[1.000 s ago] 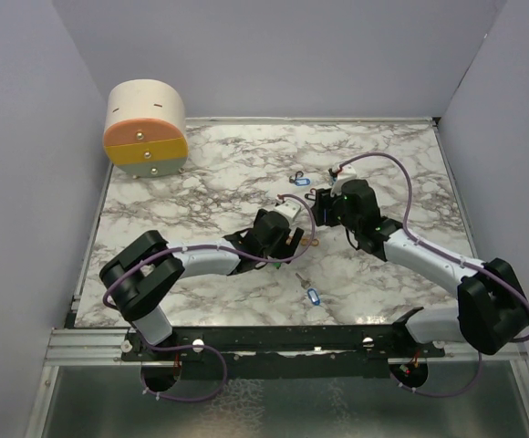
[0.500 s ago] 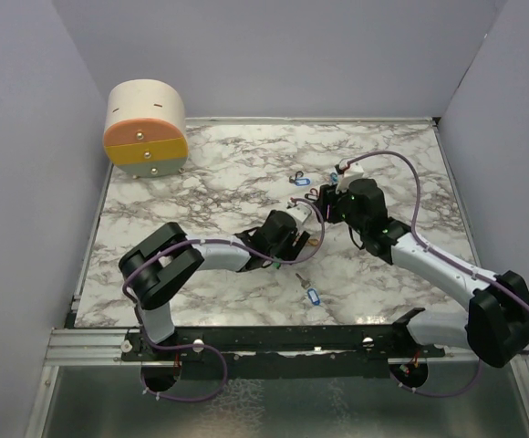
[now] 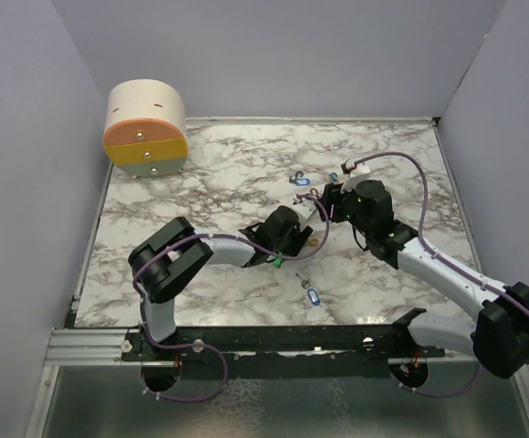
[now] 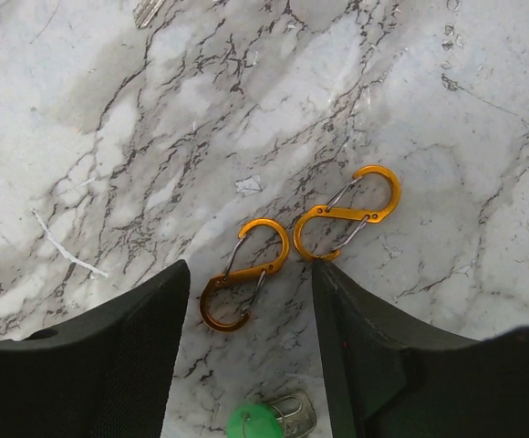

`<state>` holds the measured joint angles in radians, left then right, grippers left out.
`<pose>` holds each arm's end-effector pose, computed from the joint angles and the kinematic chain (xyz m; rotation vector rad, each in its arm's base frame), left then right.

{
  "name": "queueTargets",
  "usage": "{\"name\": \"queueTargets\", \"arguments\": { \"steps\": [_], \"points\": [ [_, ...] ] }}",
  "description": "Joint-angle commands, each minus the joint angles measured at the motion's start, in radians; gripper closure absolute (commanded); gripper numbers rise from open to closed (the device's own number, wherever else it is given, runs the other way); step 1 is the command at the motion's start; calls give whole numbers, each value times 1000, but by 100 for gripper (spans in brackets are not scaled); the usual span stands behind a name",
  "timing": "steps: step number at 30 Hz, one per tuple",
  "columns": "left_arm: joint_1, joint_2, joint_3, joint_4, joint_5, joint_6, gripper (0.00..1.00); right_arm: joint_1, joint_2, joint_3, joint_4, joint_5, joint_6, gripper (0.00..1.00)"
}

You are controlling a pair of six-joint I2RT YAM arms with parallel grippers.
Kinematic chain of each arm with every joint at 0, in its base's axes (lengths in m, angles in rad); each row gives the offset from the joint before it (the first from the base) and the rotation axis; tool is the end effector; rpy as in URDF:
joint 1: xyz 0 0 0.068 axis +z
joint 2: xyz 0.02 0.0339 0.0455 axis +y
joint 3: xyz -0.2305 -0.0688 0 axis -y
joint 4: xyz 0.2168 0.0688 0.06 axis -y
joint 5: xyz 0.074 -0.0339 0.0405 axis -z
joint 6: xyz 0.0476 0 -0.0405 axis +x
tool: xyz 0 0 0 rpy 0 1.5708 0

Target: Put the keys on the keyring

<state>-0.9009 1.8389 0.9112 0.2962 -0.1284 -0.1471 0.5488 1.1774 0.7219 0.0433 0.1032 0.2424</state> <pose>0.2264 -0.2760 0.1267 0.7534 2.1011 -0.4423 0.2277 0.1335 0.2363 -0.2388 1.9896 0.4094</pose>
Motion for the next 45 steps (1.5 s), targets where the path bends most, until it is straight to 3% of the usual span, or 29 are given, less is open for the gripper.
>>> {"name": "queueTargets", "arguments": {
  "steps": [1,14,21,27,45],
  "points": [
    [41,30,-9,-5,88,7,44,0,-27,-13,-4,12,5,47],
    [80,8,-48,4,109,-36,56,0,-21,-14,7,8,4,47],
    [80,-13,-66,4,128,-61,47,0,-12,-14,13,4,3,47],
    [79,-27,-87,4,125,-73,46,0,-10,-13,14,3,2,47],
    [63,9,-75,-29,58,-77,69,1,-19,-16,12,6,3,47]
  ]
}}
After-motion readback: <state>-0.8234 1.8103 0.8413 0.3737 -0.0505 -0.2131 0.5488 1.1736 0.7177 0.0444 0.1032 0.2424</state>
